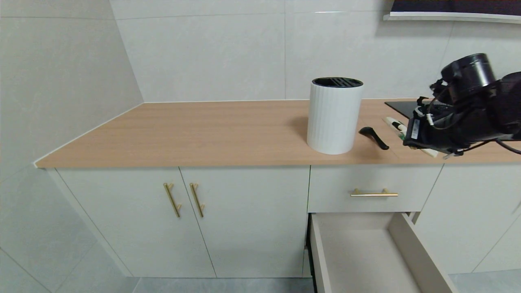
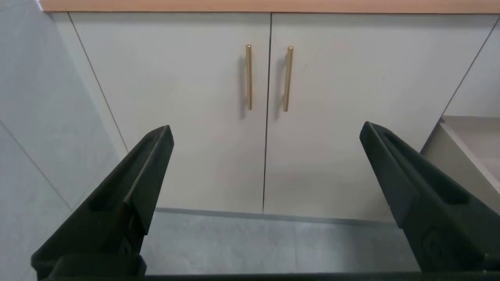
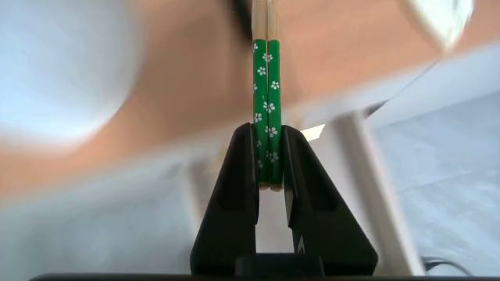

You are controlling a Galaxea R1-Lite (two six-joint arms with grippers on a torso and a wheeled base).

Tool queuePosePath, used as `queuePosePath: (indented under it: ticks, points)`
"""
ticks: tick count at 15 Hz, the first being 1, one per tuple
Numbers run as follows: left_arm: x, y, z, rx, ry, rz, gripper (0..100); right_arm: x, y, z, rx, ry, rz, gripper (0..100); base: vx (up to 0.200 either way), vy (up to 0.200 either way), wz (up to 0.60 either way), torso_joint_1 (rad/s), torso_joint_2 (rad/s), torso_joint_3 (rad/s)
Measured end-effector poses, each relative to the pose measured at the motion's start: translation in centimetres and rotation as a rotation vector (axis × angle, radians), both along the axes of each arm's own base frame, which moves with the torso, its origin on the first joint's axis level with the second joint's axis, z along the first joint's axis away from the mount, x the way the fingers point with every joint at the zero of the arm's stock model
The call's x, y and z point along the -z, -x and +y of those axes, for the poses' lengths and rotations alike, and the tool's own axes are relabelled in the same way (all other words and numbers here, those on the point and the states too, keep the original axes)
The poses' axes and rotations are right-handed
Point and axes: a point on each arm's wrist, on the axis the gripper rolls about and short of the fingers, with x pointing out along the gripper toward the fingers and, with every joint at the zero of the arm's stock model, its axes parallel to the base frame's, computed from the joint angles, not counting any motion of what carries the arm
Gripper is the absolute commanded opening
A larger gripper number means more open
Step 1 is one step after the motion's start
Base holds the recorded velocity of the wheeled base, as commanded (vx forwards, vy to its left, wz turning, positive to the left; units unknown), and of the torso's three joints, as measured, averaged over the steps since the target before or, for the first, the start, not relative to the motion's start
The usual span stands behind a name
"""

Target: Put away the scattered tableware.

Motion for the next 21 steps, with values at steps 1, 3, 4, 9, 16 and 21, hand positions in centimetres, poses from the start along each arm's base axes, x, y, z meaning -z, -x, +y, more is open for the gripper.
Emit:
queuePosePath:
  ticks: [1,3,4,9,16,21]
  points:
    - [0.0,0.0,0.0,0.0,0.0,0.0,100,-0.9,2.2,-0.4,-0.04,0.0,-0.016,0,0.0,0.0,0.0,0.0,0.0,0.0]
    - [0.0,0.0,0.0,0.0,0.0,-0.001,100,-2.1,7.0,-1.4,-0.118,0.021,-0.048,0,0.0,0.0,0.0,0.0,0.0,0.0]
    - [0.0,0.0,0.0,0.0,0.0,0.0,100,-2.2,9.2,-1.8,-0.171,0.024,-0.057,0,0.0,0.0,0.0,0.0,0.0,0.0]
    - [0.0,0.0,0.0,0.0,0.0,0.0,100,-1.9,14.7,-3.0,-0.333,0.06,-0.109,0,0.0,0.0,0.0,0.0,0.0,0.0]
    - [0.0,0.0,0.0,0.0,0.0,0.0,100,-0.1,14.8,-3.0,-0.388,0.113,-0.057,0,0.0,0.0,0.0,-0.095,0.24,0.144]
    - [0.0,0.0,0.0,0.0,0.0,0.0,100,0.6,15.0,-2.8,-0.474,0.115,-0.046,0,0.0,0.0,0.0,-0.17,0.45,0.281]
